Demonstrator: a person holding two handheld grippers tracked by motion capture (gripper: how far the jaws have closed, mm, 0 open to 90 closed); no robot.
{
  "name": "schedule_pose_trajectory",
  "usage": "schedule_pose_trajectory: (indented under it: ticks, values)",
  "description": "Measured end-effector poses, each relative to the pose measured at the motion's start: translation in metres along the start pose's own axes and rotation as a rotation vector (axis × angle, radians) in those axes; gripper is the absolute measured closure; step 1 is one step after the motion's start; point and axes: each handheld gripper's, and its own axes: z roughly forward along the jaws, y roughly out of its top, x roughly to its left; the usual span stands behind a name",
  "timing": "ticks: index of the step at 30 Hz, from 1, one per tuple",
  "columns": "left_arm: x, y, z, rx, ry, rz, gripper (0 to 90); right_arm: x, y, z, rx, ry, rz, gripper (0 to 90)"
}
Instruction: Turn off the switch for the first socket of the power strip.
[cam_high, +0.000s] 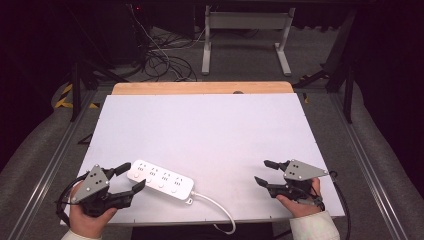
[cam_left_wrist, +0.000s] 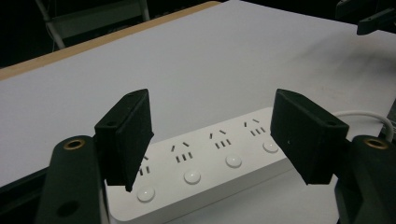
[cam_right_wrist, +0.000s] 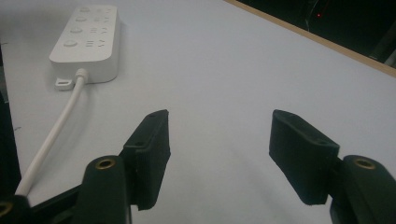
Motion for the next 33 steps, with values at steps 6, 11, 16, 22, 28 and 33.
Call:
schedule_pose_trajectory:
  ticks: [6,11,16,22,28,33]
  values:
    - [-0.003,0.008,0.002,0.017,-0.017,0.014,33.8,0.0,0.0,0.0,0.003,0.006,0.006,39.3]
    - [-0.005,0.013,0.004,0.023,-0.046,0.023,37.3,0.0,-0.001,0.001,0.006,0.015,0.007,39.6]
    - [-0.004,0.02,0.01,0.023,-0.087,0.006,37.3,0.001,0.0,0.001,0.007,0.016,0.008,39.6]
    - [-0.009,0.028,0.021,0.041,-0.099,0.027,39.1,0.001,-0.001,0.002,0.007,0.021,0.009,40.0]
    - [-0.015,0.037,0.036,0.066,-0.125,0.048,40.3,0.0,-0.001,0.001,0.005,0.025,0.008,40.4]
    - [-0.018,0.041,0.044,0.081,-0.145,0.05,40.7,0.001,-0.001,0.002,0.008,0.032,0.009,40.7]
